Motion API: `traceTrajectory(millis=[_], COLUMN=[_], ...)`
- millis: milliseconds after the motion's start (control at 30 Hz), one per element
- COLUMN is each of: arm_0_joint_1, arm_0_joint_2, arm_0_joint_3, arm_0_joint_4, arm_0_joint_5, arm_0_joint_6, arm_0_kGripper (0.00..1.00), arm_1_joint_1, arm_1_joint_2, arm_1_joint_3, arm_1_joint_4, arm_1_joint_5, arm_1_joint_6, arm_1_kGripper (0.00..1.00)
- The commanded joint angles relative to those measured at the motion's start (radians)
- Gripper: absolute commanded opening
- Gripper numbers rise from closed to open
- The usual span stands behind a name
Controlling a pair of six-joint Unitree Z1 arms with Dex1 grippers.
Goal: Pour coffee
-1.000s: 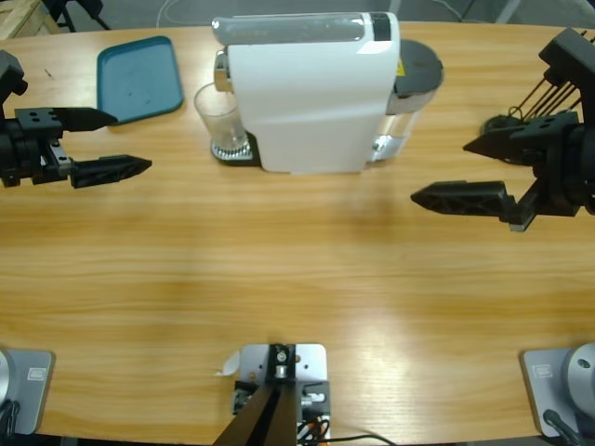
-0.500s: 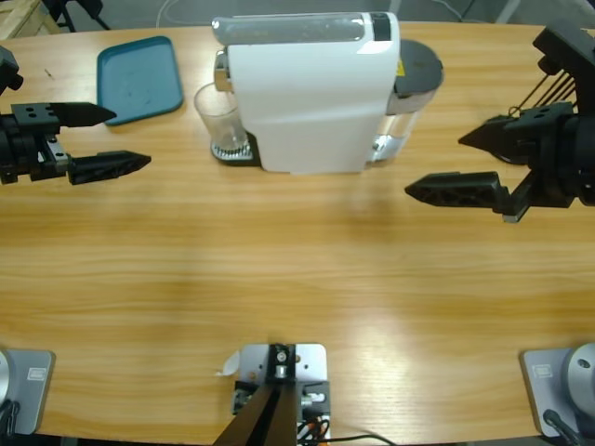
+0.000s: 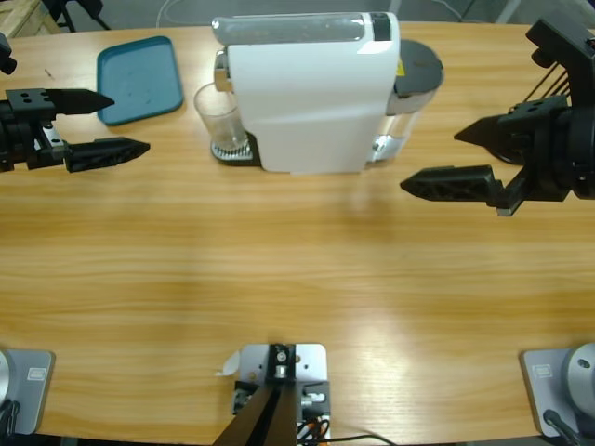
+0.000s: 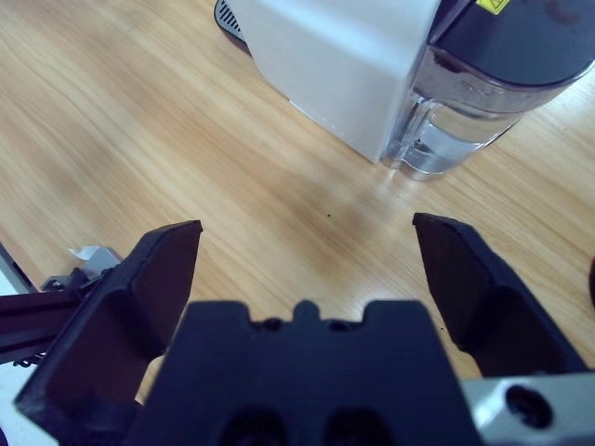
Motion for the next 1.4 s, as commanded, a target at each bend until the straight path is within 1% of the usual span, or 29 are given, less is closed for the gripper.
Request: traceTrajectory(millis=[33, 533, 1400], arm_0_joint_1=[-0.008, -0.008, -0.008], arm_0_joint_2=[-0.019, -0.016, -0.01], arm_0_joint_3=[0.01, 0.009, 0.015], arm_0_joint_4=[-0.003, -0.004, -0.004], arm_0_joint_5=[-0.013, -0.013, -0.013], arm_0_joint_6=[-0.017, -0.016, -0.016], arm_0_kGripper=[1.0, 1.0, 1.0], arm_1_joint_1=[0.006, 0.006, 0.006], arm_1_joint_2=[0.033, 0.049, 0.03], arm_1_joint_3=[-0.014, -0.025, -0.02], arm_1_joint_4=[0.023, 0.032, 0.042], arm_1_joint_5=[-0.011, -0.015, -0.025], arm_1_joint_6=[0.006, 0.013, 0.023], arm_1_kGripper=[1.0, 1.0, 1.0])
